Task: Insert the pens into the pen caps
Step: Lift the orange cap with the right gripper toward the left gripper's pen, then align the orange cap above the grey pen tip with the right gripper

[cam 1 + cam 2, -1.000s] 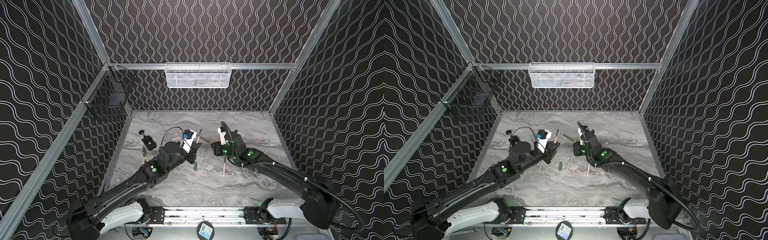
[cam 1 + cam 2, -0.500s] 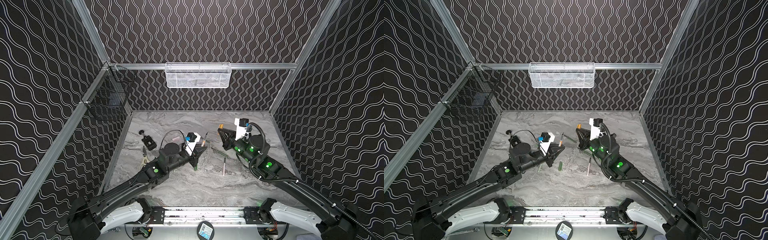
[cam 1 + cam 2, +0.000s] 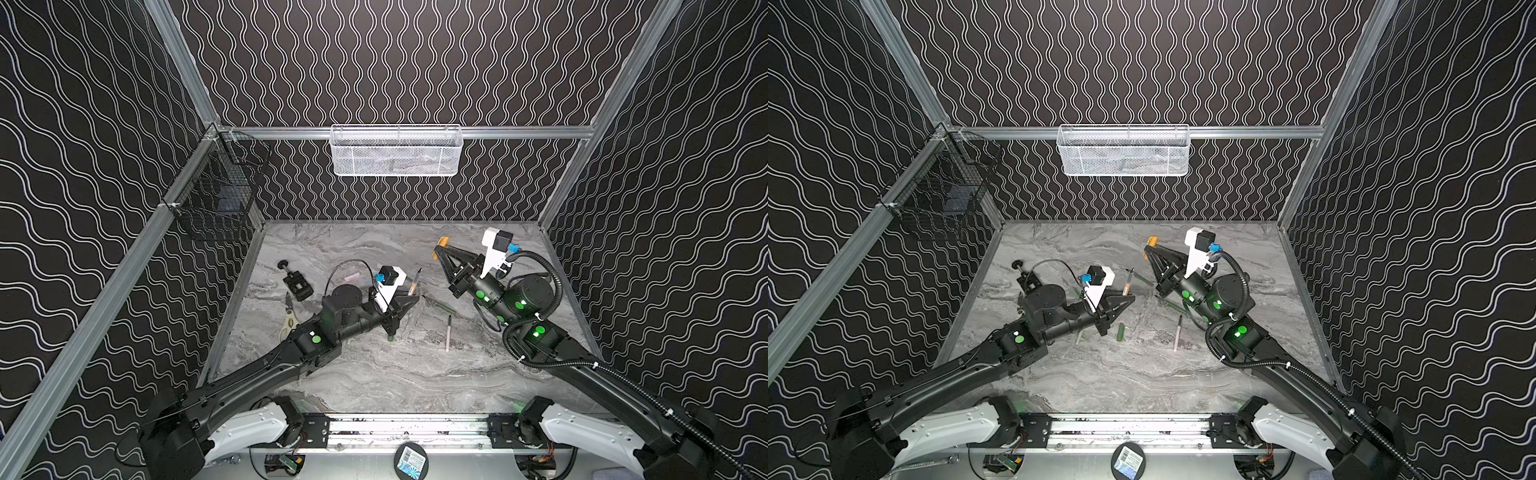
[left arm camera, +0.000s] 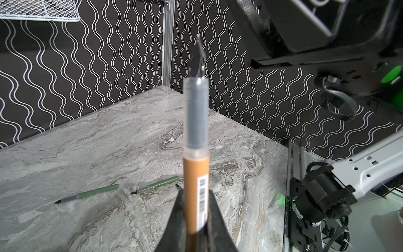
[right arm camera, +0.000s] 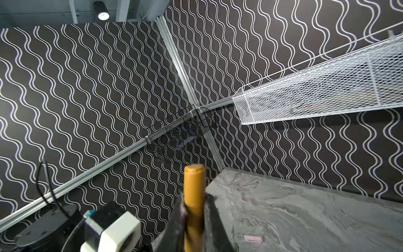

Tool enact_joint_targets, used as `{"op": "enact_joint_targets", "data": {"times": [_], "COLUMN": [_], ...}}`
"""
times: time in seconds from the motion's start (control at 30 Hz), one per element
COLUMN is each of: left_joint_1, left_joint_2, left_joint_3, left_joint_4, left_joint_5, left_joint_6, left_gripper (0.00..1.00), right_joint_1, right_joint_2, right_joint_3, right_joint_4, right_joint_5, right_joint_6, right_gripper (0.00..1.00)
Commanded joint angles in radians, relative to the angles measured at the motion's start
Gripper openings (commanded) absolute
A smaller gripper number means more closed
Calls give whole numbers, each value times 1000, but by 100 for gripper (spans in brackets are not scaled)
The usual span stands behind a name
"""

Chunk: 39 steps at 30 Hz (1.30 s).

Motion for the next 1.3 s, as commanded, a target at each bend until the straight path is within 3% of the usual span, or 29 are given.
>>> {"op": "enact_joint_targets", "data": {"times": [0.0, 1.27], "left_joint_1": [-2, 2], "left_joint_2": [8, 13], "left_joint_3": [9, 14], "left_joint_4": [39, 56], "left_joint_5": [17, 38], "left_joint_6": [-8, -59], "left_gripper": [0, 0], "right_joint_1": [1, 17], "right_joint_2": [-6, 74], "right_joint_3": [-18, -98], "right_joint_4": [69, 155], "right_joint_5": [-58, -142], "right_joint_6": [58, 162], "right_gripper": [9, 8]}}
